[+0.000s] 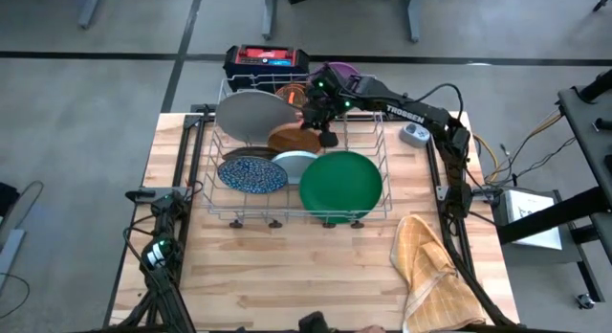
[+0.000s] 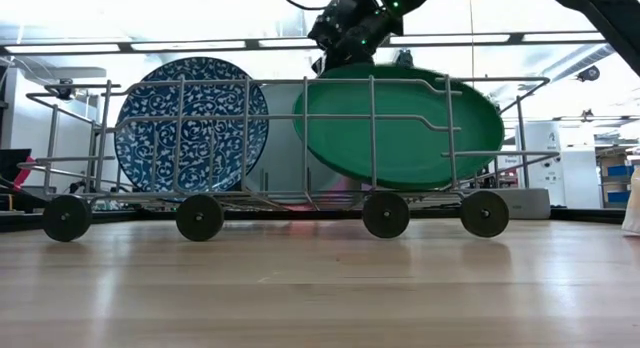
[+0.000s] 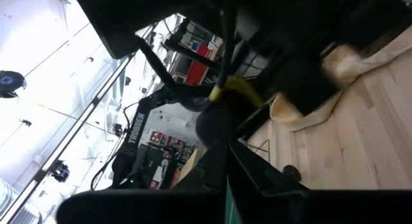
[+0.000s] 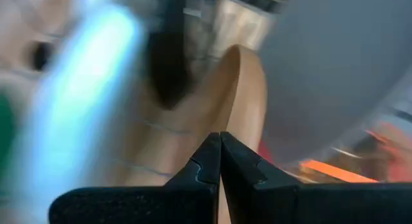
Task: Sort dishes
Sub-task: Adjust the plates in the dish rack
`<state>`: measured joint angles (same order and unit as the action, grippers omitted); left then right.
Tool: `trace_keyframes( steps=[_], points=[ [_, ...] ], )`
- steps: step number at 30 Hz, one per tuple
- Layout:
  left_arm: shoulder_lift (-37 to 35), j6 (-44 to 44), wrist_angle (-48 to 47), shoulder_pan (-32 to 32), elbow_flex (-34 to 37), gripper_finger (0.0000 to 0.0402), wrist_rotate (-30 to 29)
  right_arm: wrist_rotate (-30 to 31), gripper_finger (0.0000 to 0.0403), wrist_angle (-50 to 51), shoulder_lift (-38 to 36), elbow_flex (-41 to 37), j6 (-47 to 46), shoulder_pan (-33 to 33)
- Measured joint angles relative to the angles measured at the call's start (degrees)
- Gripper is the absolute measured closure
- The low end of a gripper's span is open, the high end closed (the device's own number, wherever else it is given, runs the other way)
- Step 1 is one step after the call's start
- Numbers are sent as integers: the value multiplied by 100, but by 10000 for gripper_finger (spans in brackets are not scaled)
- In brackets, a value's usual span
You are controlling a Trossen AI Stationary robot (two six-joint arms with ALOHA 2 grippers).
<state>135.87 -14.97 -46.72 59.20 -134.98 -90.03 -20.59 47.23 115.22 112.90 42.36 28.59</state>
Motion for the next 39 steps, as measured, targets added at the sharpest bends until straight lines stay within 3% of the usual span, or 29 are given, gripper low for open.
trace_keyframes(
  steps=[4, 21, 30, 39],
  points=[
    [-7, -18, 0, 4, 0, 401, -1, 219, 403, -127, 0, 20, -219, 155],
    [-9, 39, 1, 37, 0, 401, 1, 38, 403, -103, -418, 20, -484, 270],
    [-9, 42, 0, 37, 0, 401, 1, -1571, 403, 136, -450, -187, -338, 233],
    [-21, -317, 0, 35, 0, 401, 1, -1519, 403, 156, -448, -834, 65, -39]
  ],
)
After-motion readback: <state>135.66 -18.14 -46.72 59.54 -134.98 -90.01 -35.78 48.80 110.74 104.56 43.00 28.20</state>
